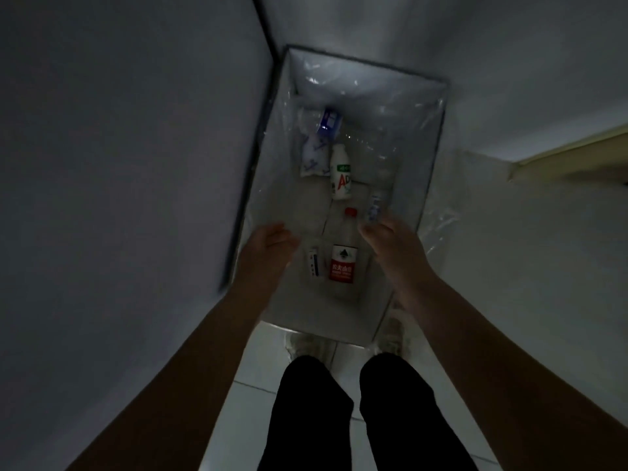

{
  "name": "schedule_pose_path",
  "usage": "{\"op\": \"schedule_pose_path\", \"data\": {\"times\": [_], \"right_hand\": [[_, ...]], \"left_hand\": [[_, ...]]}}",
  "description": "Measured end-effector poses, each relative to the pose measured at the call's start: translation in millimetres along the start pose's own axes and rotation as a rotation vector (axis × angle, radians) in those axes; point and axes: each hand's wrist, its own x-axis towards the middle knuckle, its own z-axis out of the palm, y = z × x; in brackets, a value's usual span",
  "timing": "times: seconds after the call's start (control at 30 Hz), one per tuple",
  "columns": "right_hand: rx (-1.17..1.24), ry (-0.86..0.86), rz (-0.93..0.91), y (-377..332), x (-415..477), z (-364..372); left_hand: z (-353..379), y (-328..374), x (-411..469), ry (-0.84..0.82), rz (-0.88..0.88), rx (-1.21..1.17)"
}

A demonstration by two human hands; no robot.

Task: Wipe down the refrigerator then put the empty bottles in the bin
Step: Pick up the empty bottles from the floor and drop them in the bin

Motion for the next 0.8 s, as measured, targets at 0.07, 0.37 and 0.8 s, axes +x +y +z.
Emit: {"op": "schedule_pose_path", "data": {"times": [0.07,0.37,0.8], "right_hand": [[0.008,-0.013,-0.053,-33.9,-32.8,-12.6],[0.025,-0.042,-0.239,-187.7,-213.8,-62.8],[-0.069,-0.160,-0.563,-253.6,-448.0,-65.6]], "left_hand": [[-8.3,33.1,-39.3,0.028,0.067,-0.025],[-32.4,153.5,-240.9,0.108,0.303,-0.199],[-99.8,178.0,-462.1,0.216,0.577,-0.401]]}}
